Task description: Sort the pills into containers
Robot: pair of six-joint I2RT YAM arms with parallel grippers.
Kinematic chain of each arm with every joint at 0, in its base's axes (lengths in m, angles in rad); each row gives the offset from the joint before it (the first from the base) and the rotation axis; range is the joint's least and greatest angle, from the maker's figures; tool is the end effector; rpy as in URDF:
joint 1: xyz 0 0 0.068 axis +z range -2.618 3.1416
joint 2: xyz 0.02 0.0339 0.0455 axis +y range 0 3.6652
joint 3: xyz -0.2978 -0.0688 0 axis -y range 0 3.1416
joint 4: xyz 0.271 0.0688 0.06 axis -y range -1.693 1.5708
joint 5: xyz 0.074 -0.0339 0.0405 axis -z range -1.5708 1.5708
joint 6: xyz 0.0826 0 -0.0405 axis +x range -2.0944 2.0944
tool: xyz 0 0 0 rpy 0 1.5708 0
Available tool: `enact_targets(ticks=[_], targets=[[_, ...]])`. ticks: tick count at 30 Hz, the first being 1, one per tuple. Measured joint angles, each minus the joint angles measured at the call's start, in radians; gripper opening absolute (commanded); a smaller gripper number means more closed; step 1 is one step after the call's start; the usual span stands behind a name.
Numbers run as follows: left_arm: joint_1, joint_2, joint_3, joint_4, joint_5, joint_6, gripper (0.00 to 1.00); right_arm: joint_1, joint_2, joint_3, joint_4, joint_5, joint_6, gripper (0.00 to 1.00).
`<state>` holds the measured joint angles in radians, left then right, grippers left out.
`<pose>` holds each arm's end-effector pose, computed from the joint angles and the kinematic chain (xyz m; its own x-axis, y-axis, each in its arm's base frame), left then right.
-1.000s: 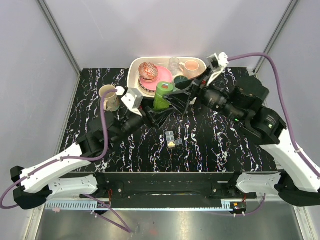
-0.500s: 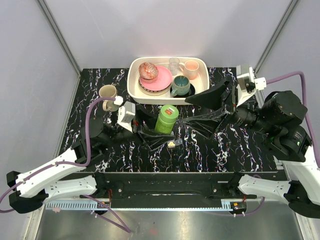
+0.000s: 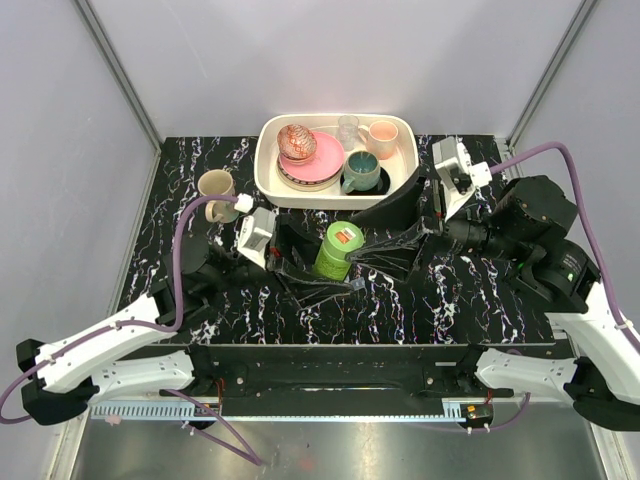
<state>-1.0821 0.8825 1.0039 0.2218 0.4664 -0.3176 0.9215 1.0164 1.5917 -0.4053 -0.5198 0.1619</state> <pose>0.0760 -0.2220 0.4856 -0.1583 -0.2964 -0.9418 0.9874 -0.0496 -0.1503 0.0892 0.1853 0.5891 -0.0582 0.1547 -0.9862 -0.9909 0.1114 0.0759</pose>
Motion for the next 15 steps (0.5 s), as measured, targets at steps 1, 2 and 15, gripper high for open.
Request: enact_targets(ticks=[1,2,15], targets=[[0.0,0.001,0.0,0.002,0.001,-0.001,0.0,0.0,0.0,0.0,0.0,-0.003,-0.001,0.55],[0.001,0.003,0.0,0.003,0.0,-0.003,0.0,0.001,0.0,0.0,0.002,-0.013,0.001,0.5],[0.001,0.01,0.037,-0.074,-0.096,0.063,0.0,0.0,0.015,0.0,0.016,0.032,0.003,0.17]])
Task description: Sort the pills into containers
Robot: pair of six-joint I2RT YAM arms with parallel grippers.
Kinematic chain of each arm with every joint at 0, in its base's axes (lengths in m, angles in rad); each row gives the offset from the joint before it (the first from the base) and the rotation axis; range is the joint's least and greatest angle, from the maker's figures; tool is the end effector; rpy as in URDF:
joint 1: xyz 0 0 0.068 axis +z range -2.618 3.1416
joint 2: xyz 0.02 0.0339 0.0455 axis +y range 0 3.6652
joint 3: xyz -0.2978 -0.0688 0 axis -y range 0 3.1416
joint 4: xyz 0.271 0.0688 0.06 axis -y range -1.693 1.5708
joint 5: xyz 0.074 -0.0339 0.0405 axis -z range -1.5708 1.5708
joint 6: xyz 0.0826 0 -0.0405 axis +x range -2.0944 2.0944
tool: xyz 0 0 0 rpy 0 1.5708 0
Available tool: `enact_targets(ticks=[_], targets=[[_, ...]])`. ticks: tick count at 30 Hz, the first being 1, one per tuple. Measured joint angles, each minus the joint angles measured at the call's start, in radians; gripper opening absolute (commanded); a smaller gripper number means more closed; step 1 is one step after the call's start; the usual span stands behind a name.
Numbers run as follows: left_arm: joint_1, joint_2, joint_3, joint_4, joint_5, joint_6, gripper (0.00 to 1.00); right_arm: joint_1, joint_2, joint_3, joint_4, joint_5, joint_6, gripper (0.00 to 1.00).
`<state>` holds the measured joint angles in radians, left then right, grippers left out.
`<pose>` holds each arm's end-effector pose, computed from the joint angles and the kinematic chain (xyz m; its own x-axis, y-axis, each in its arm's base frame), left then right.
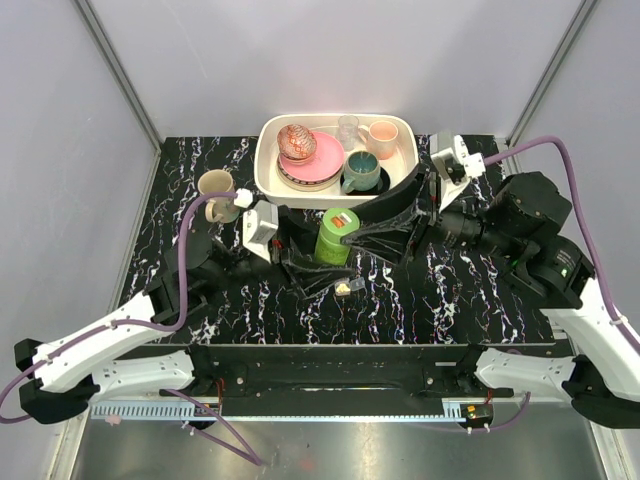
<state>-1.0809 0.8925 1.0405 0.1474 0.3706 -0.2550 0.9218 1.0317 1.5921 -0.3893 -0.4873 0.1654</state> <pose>0.0850 -0.2230 0.4886 -0.1160 -0.2821 -0.9523 0.9882 0.0638 -0.1393 0.0959 0.1904 0.5890 -0.0603 0.1612 -0.9851 -0.9864 0.1418 0.0836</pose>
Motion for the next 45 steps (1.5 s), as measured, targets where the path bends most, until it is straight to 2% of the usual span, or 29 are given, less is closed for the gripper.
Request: enact_targets(ticks=[6,9,13,17,18,21,22,24,25,29,35,45], targets=[[-0.001,0.038,0.086,-0.13,-0.209,0.098,0.0,-0.003,0.037,0.019,0.002,0.168,0.016,0.15],[-0.001,0.082,0.144,-0.179,-0.346,0.154,0.0,-0.005,0.072,0.054,-0.005,0.274,0.027,0.05],[0.0,0.142,0.205,-0.214,-0.521,0.216,0.0,-0.006,0.139,0.116,-0.022,0.405,0.034,0.04],[0.0,0.19,0.229,-0.219,-0.669,0.259,0.0,-0.007,0.189,0.153,-0.048,0.51,0.051,0.22],[0.0,0.197,0.229,-0.218,-0.691,0.262,0.0,-0.007,0.193,0.155,-0.052,0.52,0.053,0.4],[-0.001,0.211,0.23,-0.222,-0.726,0.266,0.0,-0.008,0.206,0.164,-0.07,0.539,0.055,0.57],[-0.001,0.211,0.23,-0.223,-0.724,0.266,0.0,-0.009,0.206,0.165,-0.071,0.532,0.053,0.66],[-0.003,0.203,0.226,-0.218,-0.712,0.259,0.0,-0.01,0.201,0.165,-0.067,0.502,0.05,0.74],[-0.004,0.197,0.221,-0.214,-0.704,0.254,0.0,-0.009,0.194,0.164,-0.065,0.475,0.049,0.81],[-0.002,0.138,0.155,-0.17,-0.642,0.204,0.0,-0.006,0.136,0.146,-0.046,0.369,0.044,0.91],[-0.001,0.03,0.029,-0.104,-0.429,0.097,0.0,-0.005,0.005,0.11,-0.018,0.269,0.025,0.92],[-0.001,0.0,0.015,-0.01,-0.019,0.008,0.0,-0.005,-0.048,0.056,-0.009,0.103,-0.027,0.89]])
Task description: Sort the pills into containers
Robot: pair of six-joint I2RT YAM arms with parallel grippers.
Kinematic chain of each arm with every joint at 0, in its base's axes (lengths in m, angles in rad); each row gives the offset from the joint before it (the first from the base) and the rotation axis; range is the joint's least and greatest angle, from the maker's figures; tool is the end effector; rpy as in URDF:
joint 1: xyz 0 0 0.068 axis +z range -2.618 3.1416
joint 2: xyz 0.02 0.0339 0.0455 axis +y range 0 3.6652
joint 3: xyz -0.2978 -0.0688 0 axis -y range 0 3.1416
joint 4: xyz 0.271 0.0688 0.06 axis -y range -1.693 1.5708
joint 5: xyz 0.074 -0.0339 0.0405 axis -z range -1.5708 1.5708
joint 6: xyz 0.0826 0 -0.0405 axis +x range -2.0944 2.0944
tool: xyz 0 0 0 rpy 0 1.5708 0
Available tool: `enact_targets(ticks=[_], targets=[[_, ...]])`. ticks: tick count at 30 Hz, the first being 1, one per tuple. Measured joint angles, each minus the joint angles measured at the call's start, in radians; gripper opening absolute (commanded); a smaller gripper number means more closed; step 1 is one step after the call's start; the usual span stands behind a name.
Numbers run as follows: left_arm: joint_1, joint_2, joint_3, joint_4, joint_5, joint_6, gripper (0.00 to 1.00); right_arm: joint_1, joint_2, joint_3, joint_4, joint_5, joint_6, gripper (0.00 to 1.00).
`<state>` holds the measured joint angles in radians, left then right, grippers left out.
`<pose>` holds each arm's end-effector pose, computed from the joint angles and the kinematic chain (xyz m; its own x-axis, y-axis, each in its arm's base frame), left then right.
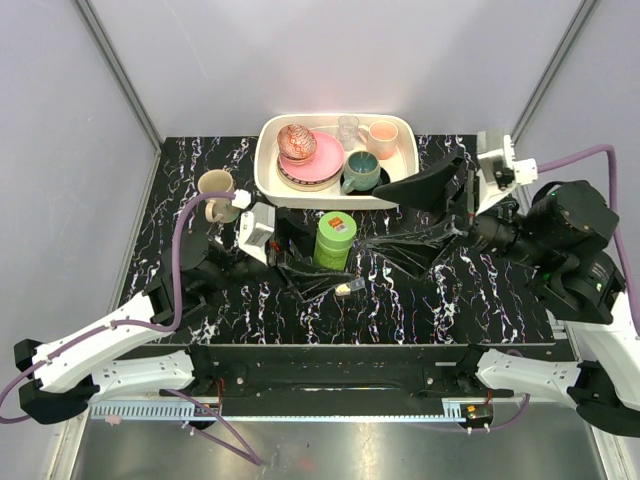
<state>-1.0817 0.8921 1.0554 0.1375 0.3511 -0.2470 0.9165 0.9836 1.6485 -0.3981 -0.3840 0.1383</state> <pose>0.0855 -0.2212 0.4935 -0.1054 -0.2906 -0.9510 0.9874 0.0827 -0.1347 0.0829 0.1589 0.6155 0.0272 0.2455 -0.9690 -0.9686 0.2460 0.0352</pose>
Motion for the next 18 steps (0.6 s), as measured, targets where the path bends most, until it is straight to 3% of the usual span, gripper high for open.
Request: enact_targets(ticks=[4,18], targets=[[0.0,0.001,0.0,0.013,0.071,-0.014,0.0,0.0,0.013,-0.008,-0.004,-0.037,-0.003,0.83],[0.0,0.039,0.005,0.02,0.116,-0.017,0.0,0.001,0.047,-0.013,-0.019,-0.151,-0.001,0.8]])
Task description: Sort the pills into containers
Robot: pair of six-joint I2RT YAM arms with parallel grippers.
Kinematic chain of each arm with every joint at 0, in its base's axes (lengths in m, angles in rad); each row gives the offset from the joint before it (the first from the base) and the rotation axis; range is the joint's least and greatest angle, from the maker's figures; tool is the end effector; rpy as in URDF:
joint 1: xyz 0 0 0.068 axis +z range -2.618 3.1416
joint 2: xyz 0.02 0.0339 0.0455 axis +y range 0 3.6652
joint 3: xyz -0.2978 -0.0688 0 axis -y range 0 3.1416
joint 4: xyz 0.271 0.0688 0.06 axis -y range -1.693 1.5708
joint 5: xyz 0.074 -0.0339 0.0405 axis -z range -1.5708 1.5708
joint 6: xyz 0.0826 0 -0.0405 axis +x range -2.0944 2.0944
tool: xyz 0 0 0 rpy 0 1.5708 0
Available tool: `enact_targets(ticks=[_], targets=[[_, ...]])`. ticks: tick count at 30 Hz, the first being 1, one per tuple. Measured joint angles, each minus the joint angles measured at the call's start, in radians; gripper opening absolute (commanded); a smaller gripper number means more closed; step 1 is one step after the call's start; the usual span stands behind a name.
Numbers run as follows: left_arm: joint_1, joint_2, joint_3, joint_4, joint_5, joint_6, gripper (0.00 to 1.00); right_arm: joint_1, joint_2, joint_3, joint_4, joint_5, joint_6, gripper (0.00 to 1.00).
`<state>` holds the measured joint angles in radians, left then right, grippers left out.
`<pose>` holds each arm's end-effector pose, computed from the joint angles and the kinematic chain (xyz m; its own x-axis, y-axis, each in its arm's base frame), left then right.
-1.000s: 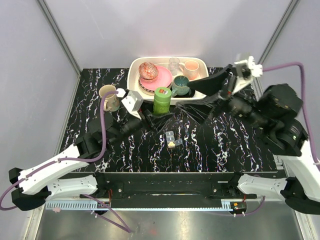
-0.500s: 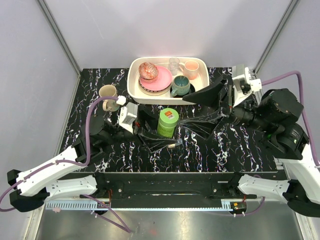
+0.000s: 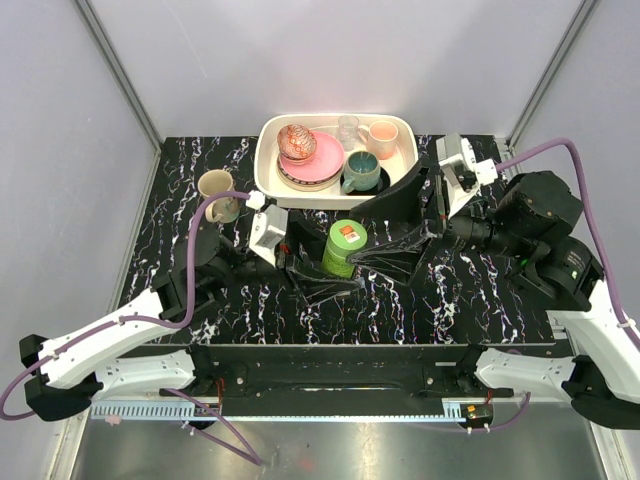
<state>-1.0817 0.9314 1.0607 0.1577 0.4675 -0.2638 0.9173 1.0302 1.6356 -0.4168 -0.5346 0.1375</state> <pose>0.0822 -0.2338 0.4887 -0.1300 -0.2511 -0.9592 0.9915 -0.0286 -0.1269 0.0869 0.1827 0.5996 -0.0224 0.1647 -0.9861 -0.9938 0.1042 0.0400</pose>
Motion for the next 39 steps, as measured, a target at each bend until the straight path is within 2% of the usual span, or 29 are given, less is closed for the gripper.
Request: enact_targets(ticks=[6,10,11,13,14,16,20,23,29,31,33,34,38,39], targets=[[0.0,0.0,0.007,0.0,0.0,0.0,0.0,0.0,0.013,0.0,-0.006,-0.021,0.001,0.73],[0.0,0.001,0.013,0.001,0.0,0.0,0.0,0.0,0.014,0.0,-0.017,-0.028,0.005,0.59],[0.0,0.001,0.013,0.001,0.0,0.0,0.0,0.0,0.014,-0.001,-0.018,-0.028,0.005,0.5],[0.0,0.001,0.014,0.001,0.001,0.0,0.0,0.0,0.016,-0.001,-0.02,-0.027,0.008,0.42],[0.0,0.001,0.014,0.001,0.0,0.0,0.0,0.0,0.016,-0.001,-0.02,-0.028,0.007,0.36],[0.0,0.001,0.014,0.0,-0.002,0.001,0.0,0.0,0.016,-0.001,-0.02,-0.028,0.006,0.31],[-0.001,0.001,0.016,-0.011,-0.031,0.009,0.0,0.0,0.019,-0.001,-0.021,-0.013,0.008,0.3],[-0.004,0.003,0.034,-0.056,-0.119,0.026,0.0,-0.001,0.025,-0.001,-0.022,0.054,0.007,0.28],[-0.007,0.067,0.133,-0.176,-0.406,0.076,0.0,-0.002,0.076,0.03,-0.019,0.294,0.011,0.28],[-0.007,0.108,0.183,-0.212,-0.523,0.093,0.0,-0.002,0.116,0.062,-0.022,0.394,0.014,0.32],[-0.008,0.154,0.237,-0.248,-0.652,0.104,0.0,-0.002,0.153,0.092,-0.024,0.48,0.021,0.49],[-0.007,0.177,0.26,-0.264,-0.704,0.106,0.0,-0.002,0.174,0.108,-0.026,0.521,0.022,0.66],[-0.007,0.22,0.302,-0.299,-0.833,0.096,0.0,-0.002,0.224,0.149,-0.053,0.578,0.032,0.88],[-0.006,0.22,0.302,-0.303,-0.846,0.089,0.0,-0.001,0.226,0.153,-0.064,0.571,0.032,0.9]])
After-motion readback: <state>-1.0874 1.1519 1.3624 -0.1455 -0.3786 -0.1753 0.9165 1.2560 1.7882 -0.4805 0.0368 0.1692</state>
